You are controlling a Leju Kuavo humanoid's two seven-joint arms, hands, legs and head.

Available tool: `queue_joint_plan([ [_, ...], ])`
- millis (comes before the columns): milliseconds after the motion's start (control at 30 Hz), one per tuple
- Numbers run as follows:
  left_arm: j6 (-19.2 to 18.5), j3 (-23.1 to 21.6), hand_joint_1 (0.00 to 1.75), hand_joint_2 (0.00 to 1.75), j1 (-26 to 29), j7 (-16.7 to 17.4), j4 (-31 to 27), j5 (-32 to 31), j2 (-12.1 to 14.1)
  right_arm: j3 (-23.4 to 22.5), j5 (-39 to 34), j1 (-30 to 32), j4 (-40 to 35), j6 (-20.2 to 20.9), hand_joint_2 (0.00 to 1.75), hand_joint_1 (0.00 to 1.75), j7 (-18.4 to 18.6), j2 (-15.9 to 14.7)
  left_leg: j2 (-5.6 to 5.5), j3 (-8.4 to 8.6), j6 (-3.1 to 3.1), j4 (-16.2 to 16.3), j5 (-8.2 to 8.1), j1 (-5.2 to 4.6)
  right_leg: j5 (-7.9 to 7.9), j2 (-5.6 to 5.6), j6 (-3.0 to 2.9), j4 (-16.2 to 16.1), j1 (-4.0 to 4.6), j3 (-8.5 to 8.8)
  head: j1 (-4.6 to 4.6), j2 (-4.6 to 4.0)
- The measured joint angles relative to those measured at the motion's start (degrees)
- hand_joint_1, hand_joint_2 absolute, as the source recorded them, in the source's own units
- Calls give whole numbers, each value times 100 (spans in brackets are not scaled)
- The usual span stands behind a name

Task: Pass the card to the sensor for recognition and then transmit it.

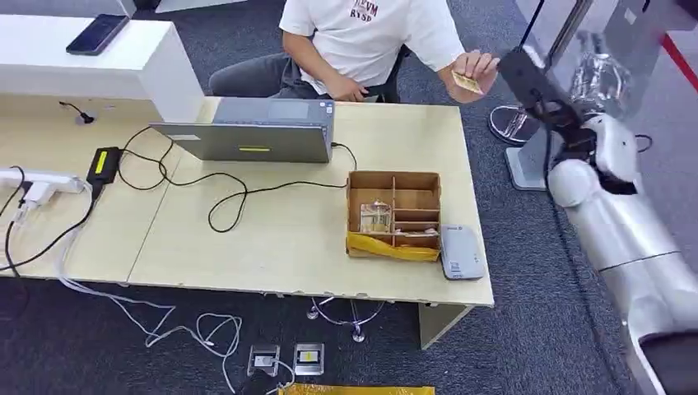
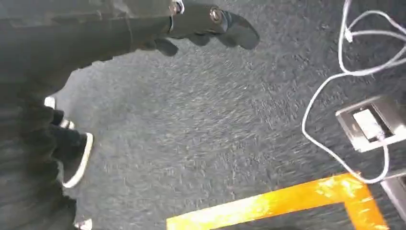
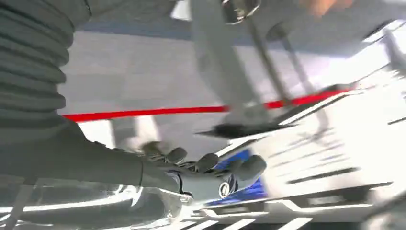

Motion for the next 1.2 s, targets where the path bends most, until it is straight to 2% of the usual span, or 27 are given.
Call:
queue_joint_plan([
  [133,0,190,0,175,41,-17,35,-2,9,1047,-79,-48,-601,-68,175,0,-44,24,-53,-9,-12,0,11,20,-5,-49,-8,-1,20,6,-2,-2],
  [200,7,241,0,175,41,-17,46,-7,9,1401,-83,-24,-751,-77,175,0,-46,26,-65,-13,-14,0,16,21,-5,-60,-8,-1,22,8,0,-2],
  [433,24,363,0,175,59,-33,46,-15,9,1905,-179,5,-1028,-147,175,0,-40,33,-64,-14,-13,0,17,21,-5,-59,-8,-7,21,12,0,-2],
  [933,29,564,0,175,65,-37,46,-133,9,2460,-77,30,-1120,-251,175,0,32,39,-64,-13,-13,0,17,24,-5,-60,-8,-7,24,12,0,0],
  [967,24,564,0,175,65,-37,46,-149,9,2467,-77,38,-1120,-251,175,66,37,39,-64,-13,-13,0,17,24,-5,-60,-8,-7,24,12,0,0],
  [1000,22,566,0,175,65,-37,46,-155,11,2471,-77,45,-1120,-251,175,175,41,39,-64,-13,-13,0,17,24,-5,-60,-8,-7,24,12,0,-2],
  [1200,2,566,0,175,63,-22,46,-164,13,2519,-68,66,-1120,-177,175,175,87,7,-64,-12,-13,0,17,24,-5,-59,-8,-8,24,11,-2,-2],
])
